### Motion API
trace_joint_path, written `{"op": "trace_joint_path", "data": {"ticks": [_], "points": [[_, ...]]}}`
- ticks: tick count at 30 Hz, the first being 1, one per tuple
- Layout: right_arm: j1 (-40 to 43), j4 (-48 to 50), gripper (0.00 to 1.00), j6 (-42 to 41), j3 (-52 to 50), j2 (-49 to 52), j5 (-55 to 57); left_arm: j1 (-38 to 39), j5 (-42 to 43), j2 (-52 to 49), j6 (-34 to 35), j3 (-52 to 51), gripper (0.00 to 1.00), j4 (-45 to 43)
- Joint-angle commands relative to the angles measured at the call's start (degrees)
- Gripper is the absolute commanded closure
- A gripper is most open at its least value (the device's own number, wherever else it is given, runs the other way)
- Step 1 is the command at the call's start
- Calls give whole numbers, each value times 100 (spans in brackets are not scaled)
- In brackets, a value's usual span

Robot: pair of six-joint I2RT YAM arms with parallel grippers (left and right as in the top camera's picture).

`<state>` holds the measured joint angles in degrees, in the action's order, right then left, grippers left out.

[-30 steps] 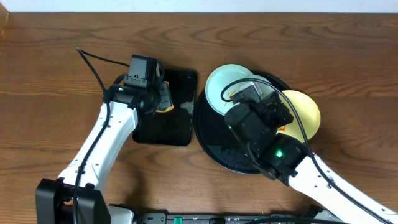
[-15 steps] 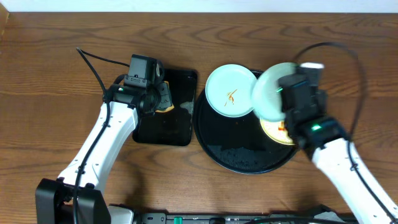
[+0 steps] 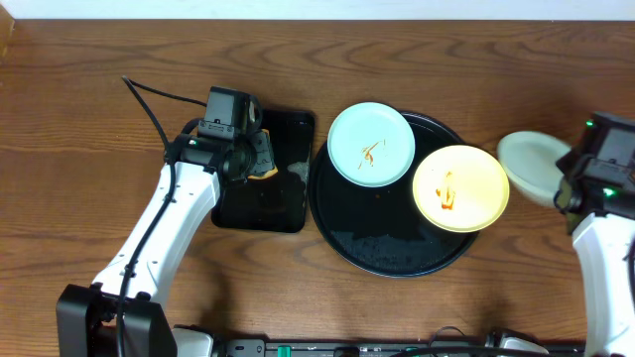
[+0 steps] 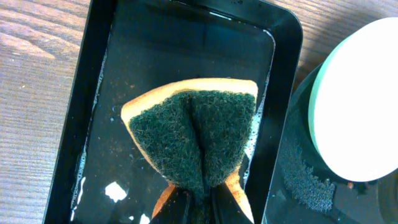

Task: Clean dirty plates on tray and stack at the side
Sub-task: 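Place the pale green plate on the table right of the tray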

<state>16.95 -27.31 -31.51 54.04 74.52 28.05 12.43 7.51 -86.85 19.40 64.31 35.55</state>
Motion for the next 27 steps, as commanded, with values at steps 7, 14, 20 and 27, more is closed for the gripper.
{"op": "trace_joint_path", "data": {"ticks": [7, 14, 20, 27], "points": [[503, -26, 99, 72, 107, 750, -732, -24, -52, -9, -94, 31, 92, 2], [448, -396, 80, 1915, 107, 828, -3794, -24, -52, -9, -94, 31, 92, 26], [439, -896, 74, 2297, 37, 835, -4041, -24, -52, -9, -94, 31, 92, 46], [439, -448, 82, 1873, -203, 957, -3230, -24, -52, -9, -94, 31, 92, 48]]}}
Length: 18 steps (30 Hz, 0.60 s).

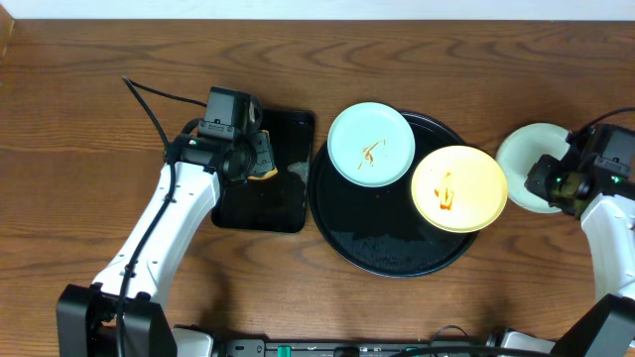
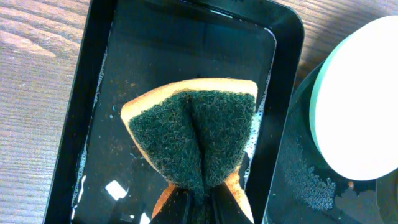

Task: Clean dirty plates on tray and stack at the side
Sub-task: 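Place the pale green plate on the table right of the tray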

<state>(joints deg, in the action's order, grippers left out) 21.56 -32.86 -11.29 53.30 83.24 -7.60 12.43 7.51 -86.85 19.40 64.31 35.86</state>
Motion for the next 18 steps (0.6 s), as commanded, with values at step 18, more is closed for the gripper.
{"op": "trace_joint_path", "data": {"ticks": [18], "points": [[-22, 1016, 92, -588, -286, 1344, 973, -24, -52, -9, -94, 31, 92, 20]]}}
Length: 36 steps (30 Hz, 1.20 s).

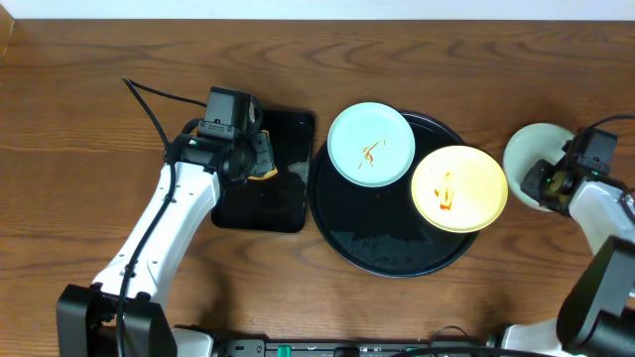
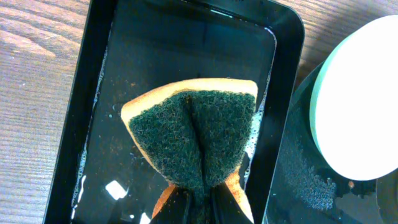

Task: Clean dirty plates on tray and stack at the side
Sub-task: 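Place the pale green plate on the table right of the tray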

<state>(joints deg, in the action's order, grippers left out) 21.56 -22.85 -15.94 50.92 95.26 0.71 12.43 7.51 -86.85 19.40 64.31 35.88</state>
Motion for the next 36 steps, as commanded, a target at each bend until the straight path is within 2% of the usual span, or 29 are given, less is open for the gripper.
{"op": "trace_joint_path", "data": {"ticks": [1, 6, 10, 13, 18, 21, 30, 36], "points": [[-22, 7, 92, -122, -48, 168, 142, -24, -52, -9, -94, 31, 92, 15], [-22, -15, 91, -118, -46, 177, 142, -24, -52, -9, -94, 31, 92, 13], [-22, -7, 82, -114, -26, 146, -70, -24, -52, -9, -94, 31, 92, 13], [-24, -9, 69, 116, 22, -46, -551, -24, -52, -9, -94, 31, 92, 11], [-24, -85, 66, 796, 44, -761, -2013, -24, -52, -9, -94, 31, 92, 11], [-24, -361, 63, 946, 44, -1073, -2378, -24, -52, -9, -94, 31, 92, 13], [-22, -1373, 60, 1198, -87, -970, -2164, -24, -52, -9, -94, 31, 92, 15], [-22, -1237, 64, 1198, -389, -691, -2173, -24, -52, -9, -94, 31, 92, 13]]}}
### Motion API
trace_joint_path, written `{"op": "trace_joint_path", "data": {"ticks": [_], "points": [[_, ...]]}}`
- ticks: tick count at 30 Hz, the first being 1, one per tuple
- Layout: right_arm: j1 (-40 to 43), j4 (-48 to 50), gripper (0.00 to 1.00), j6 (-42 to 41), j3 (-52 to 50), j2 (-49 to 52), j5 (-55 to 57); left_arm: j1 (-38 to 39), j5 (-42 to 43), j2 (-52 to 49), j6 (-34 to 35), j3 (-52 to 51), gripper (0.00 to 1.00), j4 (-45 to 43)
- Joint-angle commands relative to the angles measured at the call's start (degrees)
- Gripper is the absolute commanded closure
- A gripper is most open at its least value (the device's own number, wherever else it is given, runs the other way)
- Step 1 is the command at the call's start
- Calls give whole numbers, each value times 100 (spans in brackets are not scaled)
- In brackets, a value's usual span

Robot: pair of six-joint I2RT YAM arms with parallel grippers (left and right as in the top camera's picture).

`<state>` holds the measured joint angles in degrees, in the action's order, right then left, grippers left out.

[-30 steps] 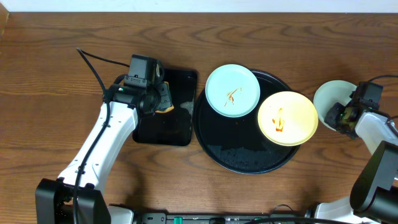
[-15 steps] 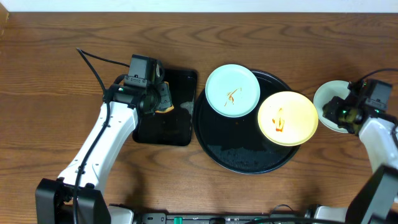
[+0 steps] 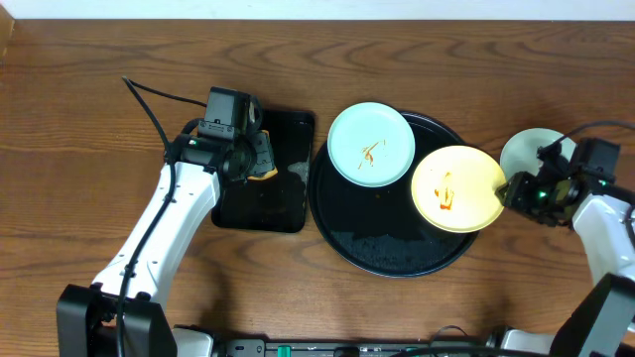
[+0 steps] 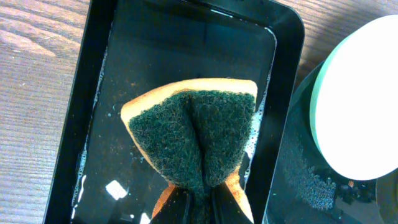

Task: Clean dirty plates on tray and stack at the side
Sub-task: 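Place the pale green plate on the table right of the tray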

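Observation:
On the round black tray [image 3: 387, 248] lie a light-green plate [image 3: 371, 145] and a yellow plate [image 3: 458, 187], both with orange smears. A pale plate [image 3: 528, 149] rests on the table to the tray's right. My left gripper [image 4: 198, 202] is shut on a folded sponge [image 4: 193, 140], green scourer side up, over the wet rectangular black tray [image 4: 124, 74]. In the overhead view the left gripper [image 3: 256, 159] sits over that same tray. My right gripper [image 3: 511, 190] is at the yellow plate's right rim; its fingers are too small to read.
A black cable [image 3: 159, 94] runs from the left arm across the wooden table [image 3: 79, 149]. The green plate's edge [image 4: 357, 106] shows at the right of the left wrist view, overhanging the round tray.
My right gripper moved left from beside the pale plate to the yellow plate's right rim. The left gripper and sponge have not moved.
My left gripper held the sponge over the rectangular tray throughout. My right gripper stood at the far right beyond the pale plate, then over that plate's right side, and now reaches the yellow plate's rim.

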<state>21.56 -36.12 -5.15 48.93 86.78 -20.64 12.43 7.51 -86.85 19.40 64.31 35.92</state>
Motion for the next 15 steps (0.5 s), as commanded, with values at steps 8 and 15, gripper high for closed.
{"op": "trace_joint_path", "data": {"ticks": [8, 15], "points": [[-24, 750, 90, 96, -505, 205, -42, -24, -52, -9, -94, 31, 92, 9], [-24, 767, 99, 94, -507, 192, -90, -24, -52, -9, -94, 31, 92, 9]]}}
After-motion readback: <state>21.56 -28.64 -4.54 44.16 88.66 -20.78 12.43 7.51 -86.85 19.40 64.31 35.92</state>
